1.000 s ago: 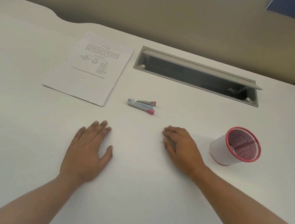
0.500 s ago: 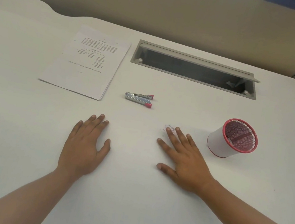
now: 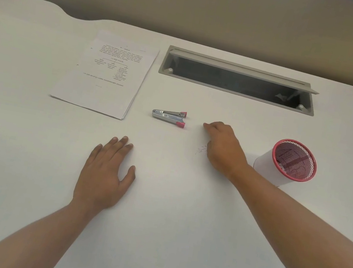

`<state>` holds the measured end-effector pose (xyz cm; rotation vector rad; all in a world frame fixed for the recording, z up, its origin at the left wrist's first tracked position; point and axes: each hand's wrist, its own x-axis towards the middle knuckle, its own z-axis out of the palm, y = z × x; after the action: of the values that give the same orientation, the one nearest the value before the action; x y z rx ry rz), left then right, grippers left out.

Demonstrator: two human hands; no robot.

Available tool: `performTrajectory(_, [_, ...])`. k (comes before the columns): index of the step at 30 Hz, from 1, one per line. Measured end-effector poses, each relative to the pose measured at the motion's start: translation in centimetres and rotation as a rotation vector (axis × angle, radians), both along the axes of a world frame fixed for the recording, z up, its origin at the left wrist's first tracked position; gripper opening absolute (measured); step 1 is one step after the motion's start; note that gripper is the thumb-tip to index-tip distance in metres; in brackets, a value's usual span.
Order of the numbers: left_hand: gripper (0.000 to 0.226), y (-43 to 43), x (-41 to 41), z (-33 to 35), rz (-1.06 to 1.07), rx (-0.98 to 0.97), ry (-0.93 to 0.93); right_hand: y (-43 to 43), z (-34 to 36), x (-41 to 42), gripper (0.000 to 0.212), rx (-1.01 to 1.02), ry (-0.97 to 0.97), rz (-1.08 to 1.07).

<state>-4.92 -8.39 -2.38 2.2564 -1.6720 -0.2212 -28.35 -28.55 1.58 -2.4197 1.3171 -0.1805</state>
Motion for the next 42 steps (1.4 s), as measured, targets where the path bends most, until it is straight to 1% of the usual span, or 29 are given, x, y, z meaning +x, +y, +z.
performTrajectory(4, [0.060,0.0,0.0,0.0,0.001,0.003,0.003,0.2,0.3,0.4,0.048,-0.083,0.117,0.135])
performTrajectory(7, [0.061,0.1,0.0,0.0,0.000,0.007,0.002,1.6,0.5,-1.1,0.039,-0.113,0.141,0.227])
performTrajectory(8, [0.061,0.0,0.1,0.0,-0.002,0.009,0.002,2.0,0.6,-1.7,0.039,-0.101,0.127,0.238])
performTrajectory(9, [0.061,0.0,0.1,0.0,-0.002,0.010,0.002,2.3,0.7,-2.3,0.041,-0.083,0.084,0.215])
performTrajectory(10, [0.061,0.0,0.1,0.0,-0.003,0.011,0.004,2.4,0.8,-2.8,0.046,-0.052,0.021,0.141])
performTrajectory(12, [0.061,0.0,0.1,0.1,-0.001,0.012,0.007,2.3,1.1,-3.5,0.048,0.008,-0.099,-0.071])
performTrajectory(13, [0.061,0.0,0.1,0.1,-0.001,0.012,0.009,2.2,1.2,-3.8,0.046,0.028,-0.113,-0.154])
performTrajectory(14, [0.061,0.0,0.0,0.1,-0.001,0.011,0.009,2.1,1.4,-4.0,0.046,0.050,-0.077,-0.207])
performTrajectory(16, [0.061,0.0,0.0,0.1,0.000,0.008,0.008,2.0,1.5,-4.1,0.049,0.117,0.084,-0.257])
performTrajectory(17, [0.061,0.0,0.0,0.1,0.002,0.007,0.008,2.0,1.6,-4.0,0.045,0.130,0.149,-0.263])
performTrajectory(20, [0.061,0.0,0.0,0.2,0.000,0.010,0.007,2.5,1.7,-2.8,0.016,0.077,0.237,-0.223])
performTrajectory(21, [0.061,0.0,0.0,0.2,-0.001,0.010,0.008,2.6,1.6,-2.2,0.013,0.063,0.242,-0.199])
performTrajectory(23, [0.061,0.0,0.0,0.2,-0.001,0.013,0.013,2.6,1.6,-1.2,0.016,0.081,0.193,-0.143])
performTrajectory(25, [0.061,0.0,0.0,0.2,-0.001,0.012,0.016,2.2,1.8,-0.9,0.028,0.130,0.088,-0.126])
performTrajectory(26, [0.061,0.0,0.0,0.1,-0.001,0.011,0.016,1.8,2.0,-1.0,0.034,0.130,0.053,-0.146])
performTrajectory(28, [0.061,0.0,0.1,0.1,-0.002,0.008,0.017,0.8,2.1,-1.7,0.042,0.093,0.055,-0.210])
performTrajectory(30, [0.061,0.0,0.1,0.1,-0.002,0.006,0.017,0.3,2.0,-2.3,0.043,0.059,0.120,-0.256])
performTrajectory(32, [0.061,0.0,0.1,0.1,-0.004,0.008,0.018,0.6,1.8,-2.2,0.040,0.026,0.180,-0.243])
performTrajectory(35, [0.061,0.0,0.0,0.1,-0.001,0.014,0.019,1.9,1.5,-1.3,0.040,0.007,0.174,-0.094])
performTrajectory(38, [0.061,0.0,0.0,0.2,0.003,0.010,0.022,2.8,1.0,-0.6,0.040,0.011,0.129,0.067])
performTrajectory(40, [0.060,0.0,0.0,0.2,0.004,0.004,0.021,2.3,1.0,-0.6,0.042,0.025,0.072,0.034])
performTrajectory(42, [0.060,0.0,0.0,0.3,0.004,0.007,0.023,1.6,1.1,-1.0,0.046,0.013,0.041,-0.075])
